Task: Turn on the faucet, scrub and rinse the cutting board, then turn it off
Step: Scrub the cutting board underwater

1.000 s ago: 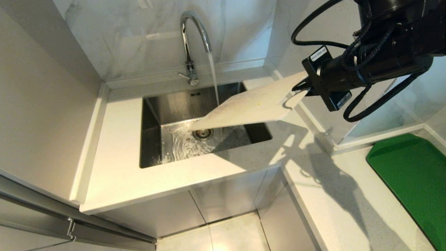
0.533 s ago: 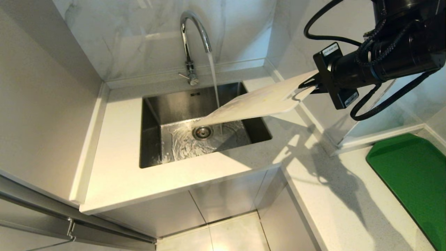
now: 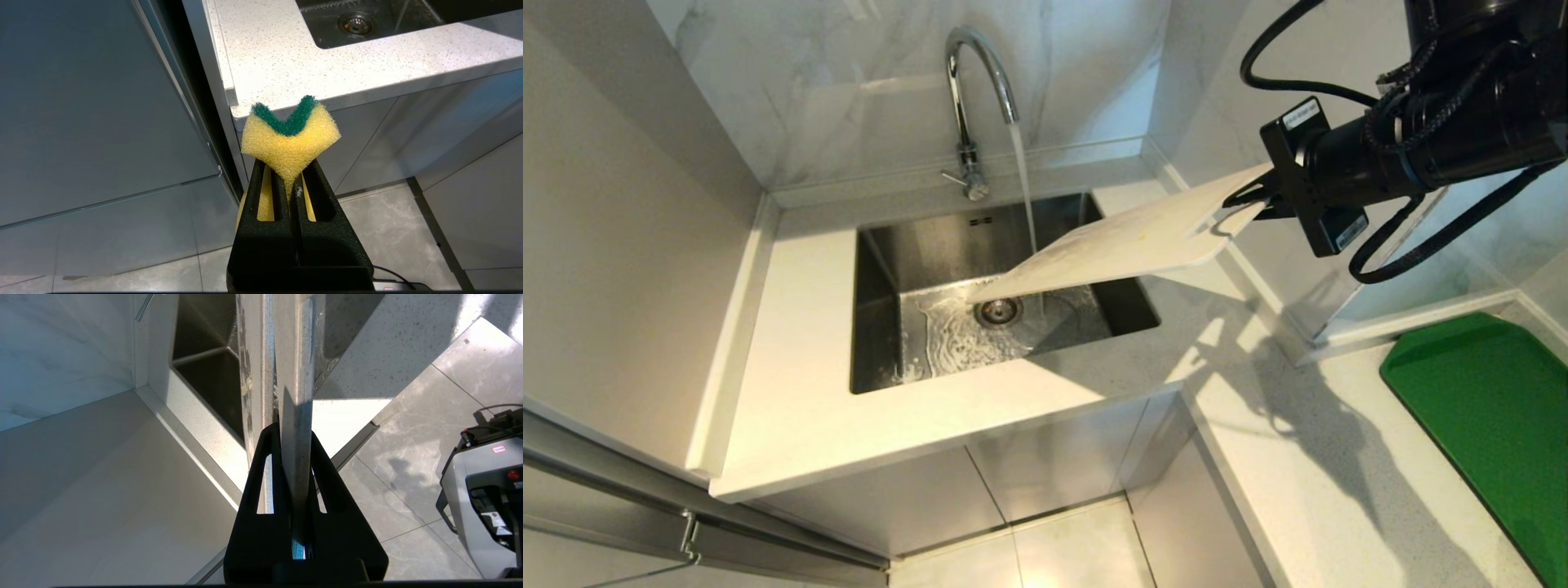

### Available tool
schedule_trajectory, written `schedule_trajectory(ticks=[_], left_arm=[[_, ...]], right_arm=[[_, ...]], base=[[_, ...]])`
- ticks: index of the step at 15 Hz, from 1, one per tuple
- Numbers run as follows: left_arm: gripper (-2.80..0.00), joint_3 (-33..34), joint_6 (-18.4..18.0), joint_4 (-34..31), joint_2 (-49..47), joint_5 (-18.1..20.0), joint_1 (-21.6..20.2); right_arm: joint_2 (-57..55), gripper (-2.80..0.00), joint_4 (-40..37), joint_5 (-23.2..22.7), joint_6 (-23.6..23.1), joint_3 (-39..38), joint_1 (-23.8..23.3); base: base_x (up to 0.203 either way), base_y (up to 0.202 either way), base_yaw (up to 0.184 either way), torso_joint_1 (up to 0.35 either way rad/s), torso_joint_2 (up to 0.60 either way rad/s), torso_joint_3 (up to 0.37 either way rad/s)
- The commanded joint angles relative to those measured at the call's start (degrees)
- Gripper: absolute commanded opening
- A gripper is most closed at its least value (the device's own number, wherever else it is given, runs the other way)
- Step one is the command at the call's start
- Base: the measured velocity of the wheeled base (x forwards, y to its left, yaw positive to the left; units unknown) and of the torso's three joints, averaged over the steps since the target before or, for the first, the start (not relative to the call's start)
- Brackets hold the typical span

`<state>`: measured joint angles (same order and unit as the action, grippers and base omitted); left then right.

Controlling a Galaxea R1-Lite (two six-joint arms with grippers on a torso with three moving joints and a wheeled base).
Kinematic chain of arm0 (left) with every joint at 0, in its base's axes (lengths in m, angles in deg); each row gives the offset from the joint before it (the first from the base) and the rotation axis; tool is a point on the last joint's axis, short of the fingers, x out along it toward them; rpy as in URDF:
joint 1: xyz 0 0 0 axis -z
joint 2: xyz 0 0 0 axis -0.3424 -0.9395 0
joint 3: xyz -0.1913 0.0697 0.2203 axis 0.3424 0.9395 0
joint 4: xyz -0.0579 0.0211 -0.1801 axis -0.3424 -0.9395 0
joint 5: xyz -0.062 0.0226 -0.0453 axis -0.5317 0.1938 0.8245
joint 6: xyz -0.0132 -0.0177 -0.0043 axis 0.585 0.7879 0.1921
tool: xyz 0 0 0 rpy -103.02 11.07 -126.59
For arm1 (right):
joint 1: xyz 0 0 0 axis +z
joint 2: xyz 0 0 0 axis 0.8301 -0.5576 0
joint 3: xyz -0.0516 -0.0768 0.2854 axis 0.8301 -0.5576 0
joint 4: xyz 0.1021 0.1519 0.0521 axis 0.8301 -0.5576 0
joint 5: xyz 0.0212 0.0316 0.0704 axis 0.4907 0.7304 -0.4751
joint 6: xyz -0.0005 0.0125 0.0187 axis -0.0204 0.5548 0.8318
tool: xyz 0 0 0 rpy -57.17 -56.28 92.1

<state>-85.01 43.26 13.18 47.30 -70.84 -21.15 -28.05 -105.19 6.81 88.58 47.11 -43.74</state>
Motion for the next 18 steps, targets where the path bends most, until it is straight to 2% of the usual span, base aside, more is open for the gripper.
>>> schedule_trajectory(ticks=[1,10,13,18], left_arm=[[-2.80,0.09,0.00,0.01,0.21,-0.02,-0.02],[-2.80,0.00,0.00,0.10,0.21,-0.02,-0.02],[-2.80,0.00,-0.06,0.14,0.21,0.21,-0.02],[-2.80,0.00,0.00,0.19,0.21,0.25,-0.02]], right_arm=[[0.43,-2.80,-0.29,-0.17,0.11,0.02,0.02],[2.01,-2.80,-0.73,-0.27,0.11,-0.17,0.02],[2.58,-2.80,-2.37,-3.90,0.05,-0.33,0.01],[2.63,-2.80,-2.58,-4.38,-0.06,-1.67,0.02]], base=[[0.000,0.000,0.000,0.000,0.00,0.000],[0.000,0.000,0.000,0.000,0.00,0.000],[0.000,0.000,0.000,0.000,0.00,0.000],[0.000,0.000,0.000,0.000,0.00,0.000]])
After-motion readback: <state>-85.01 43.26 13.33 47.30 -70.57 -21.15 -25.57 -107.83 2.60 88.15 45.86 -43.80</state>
